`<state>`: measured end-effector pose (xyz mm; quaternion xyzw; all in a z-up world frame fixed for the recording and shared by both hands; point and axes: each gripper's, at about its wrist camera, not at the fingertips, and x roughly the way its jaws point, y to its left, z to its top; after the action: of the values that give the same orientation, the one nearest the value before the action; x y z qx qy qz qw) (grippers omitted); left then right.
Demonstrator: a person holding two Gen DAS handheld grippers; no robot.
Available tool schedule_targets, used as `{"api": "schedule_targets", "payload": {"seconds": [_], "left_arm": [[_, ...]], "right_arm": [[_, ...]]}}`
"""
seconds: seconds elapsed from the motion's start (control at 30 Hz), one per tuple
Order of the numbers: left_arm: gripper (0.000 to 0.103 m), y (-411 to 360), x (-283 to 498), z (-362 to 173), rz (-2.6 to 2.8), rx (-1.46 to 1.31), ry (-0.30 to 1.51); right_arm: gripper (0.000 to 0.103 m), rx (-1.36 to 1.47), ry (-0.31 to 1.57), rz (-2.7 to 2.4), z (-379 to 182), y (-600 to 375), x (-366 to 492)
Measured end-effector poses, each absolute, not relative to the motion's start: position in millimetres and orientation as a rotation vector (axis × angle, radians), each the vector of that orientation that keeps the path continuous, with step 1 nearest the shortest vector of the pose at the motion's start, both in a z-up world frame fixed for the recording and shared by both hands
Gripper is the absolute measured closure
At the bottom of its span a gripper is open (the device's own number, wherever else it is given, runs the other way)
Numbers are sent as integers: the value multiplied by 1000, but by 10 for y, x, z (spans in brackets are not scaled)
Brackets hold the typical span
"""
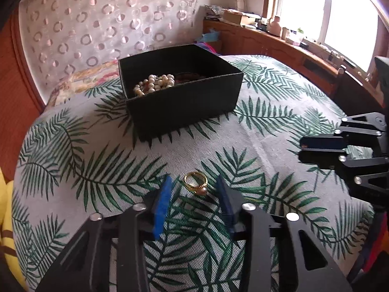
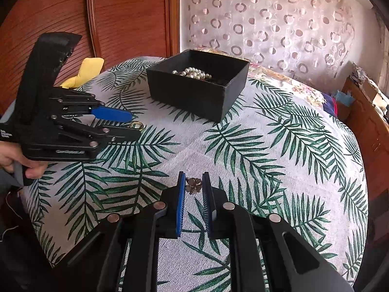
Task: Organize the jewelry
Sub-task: 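Grasp the gold ring with the left gripper while the right grasps the flower earring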
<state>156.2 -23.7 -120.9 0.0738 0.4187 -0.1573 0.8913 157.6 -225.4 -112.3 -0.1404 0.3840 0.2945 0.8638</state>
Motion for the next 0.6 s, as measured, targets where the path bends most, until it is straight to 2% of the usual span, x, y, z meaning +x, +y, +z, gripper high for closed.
{"api": "schedule_targets", "payload": {"seconds": [0.03,0.3,0.6], "left_arm": [[84,-240,1566,-1209,-326,158,867],[84,-207,1560,-1121,-327,133,833],[84,-141,1692,-737,-301,103,743]], "right_arm": [[88,-292,804,619,-1119,-2254,1584],[88,-271,780,629,-1022,-2213,1667],[88,-233,703,620,-694,-2044,2072]]}}
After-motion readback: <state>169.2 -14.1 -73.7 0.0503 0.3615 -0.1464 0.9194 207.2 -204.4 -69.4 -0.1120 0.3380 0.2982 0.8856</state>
